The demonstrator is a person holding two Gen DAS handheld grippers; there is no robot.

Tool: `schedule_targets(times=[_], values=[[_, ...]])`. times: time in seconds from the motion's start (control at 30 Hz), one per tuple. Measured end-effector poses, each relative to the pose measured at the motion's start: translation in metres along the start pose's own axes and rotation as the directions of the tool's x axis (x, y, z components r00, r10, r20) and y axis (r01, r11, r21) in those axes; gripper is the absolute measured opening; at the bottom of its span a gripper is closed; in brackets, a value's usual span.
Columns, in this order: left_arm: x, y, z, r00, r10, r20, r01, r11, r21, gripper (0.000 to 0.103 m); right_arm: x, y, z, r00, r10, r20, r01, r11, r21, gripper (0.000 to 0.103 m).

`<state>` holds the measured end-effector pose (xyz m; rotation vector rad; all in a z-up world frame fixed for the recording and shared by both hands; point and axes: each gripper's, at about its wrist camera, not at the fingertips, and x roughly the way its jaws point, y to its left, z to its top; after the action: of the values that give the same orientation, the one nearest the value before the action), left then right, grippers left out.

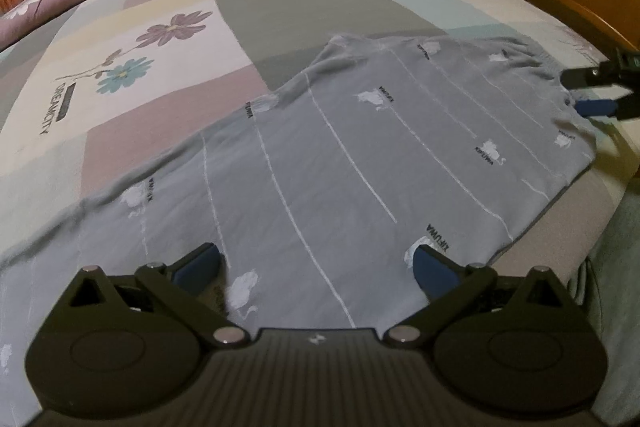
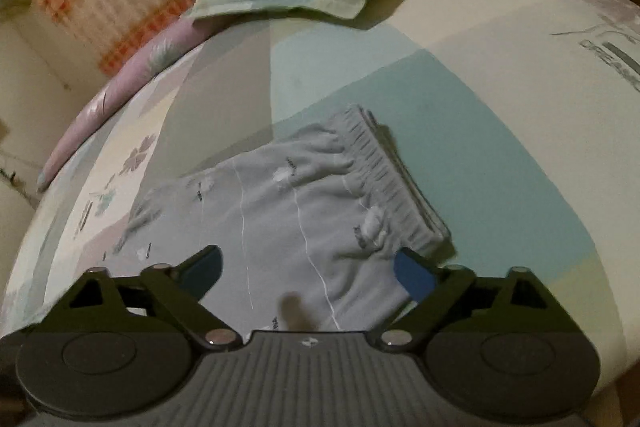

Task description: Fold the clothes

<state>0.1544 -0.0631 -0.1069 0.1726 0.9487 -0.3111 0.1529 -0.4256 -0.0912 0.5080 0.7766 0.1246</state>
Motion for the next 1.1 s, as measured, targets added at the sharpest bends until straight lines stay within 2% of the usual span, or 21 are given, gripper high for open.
schedule_targets(times=[0.07, 0.17, 0.27, 0.33, 0.43, 0.53, 0.63, 0.83, 1.1], values=[[-0.005, 0.001, 0.001, 1.0, 0.006, 0.007, -0.006, 1.0, -0.008, 0.102, -0.005, 0.005, -0.006, 1.0, -0.022, 0.019, 0.022, 1.0, 0.007, 0.098], [-0.01, -0.001, 0.003, 1.0, 0.01, 0.03, -0.01, 1.0, -0.012, 0.102, -0.013, 0.029, -0.013, 0.997, -0.027, 0.075, 0.031, 0.998, -0.05, 0.1], [-0.008, -0.006, 0.003, 0.999, 0.018, 0.028, -0.018, 1.0, -0.001, 0.102, -0.005, 0.05, -0.023, 0.995, -0.069, 0.071, 0.078, 0.988, -0.132, 0.1], [-0.004, -0.008, -0.002, 1.0, 0.014, 0.011, -0.014, 1.0, -0.004, 0.102, 0.006, 0.062, -0.03, 0.99, -0.132, 0.05, 0.139, 0.969, -0.202, 0.1], [-0.001, -0.009, -0.008, 1.0, 0.004, -0.009, -0.004, 1.0, -0.008, 0.102, 0.023, 0.078, -0.047, 0.974, -0.226, 0.014, 0.218, 0.92, -0.324, 0.1], [-0.012, 0.001, -0.005, 1.0, -0.025, 0.013, 0.025, 0.999, -0.045, 0.102, 0.032, 0.084, -0.066, 0.959, -0.282, -0.013, 0.254, 0.882, -0.398, 0.103], [-0.021, 0.016, -0.003, 0.999, 0.037, 0.037, -0.035, 0.997, -0.069, 0.102, 0.033, 0.088, -0.072, 0.953, -0.302, 0.01, 0.278, 0.864, -0.419, 0.103], [-0.024, 0.056, -0.017, 0.993, 0.116, 0.0, -0.115, 0.978, -0.173, 0.102, 0.033, 0.09, -0.069, 0.949, -0.314, -0.002, 0.285, 0.865, -0.412, 0.103], [-0.026, 0.065, -0.04, 0.994, 0.093, -0.06, -0.103, 0.977, -0.187, 0.102, 0.037, 0.091, -0.071, 0.948, -0.317, 0.003, 0.291, 0.866, -0.406, 0.103]])
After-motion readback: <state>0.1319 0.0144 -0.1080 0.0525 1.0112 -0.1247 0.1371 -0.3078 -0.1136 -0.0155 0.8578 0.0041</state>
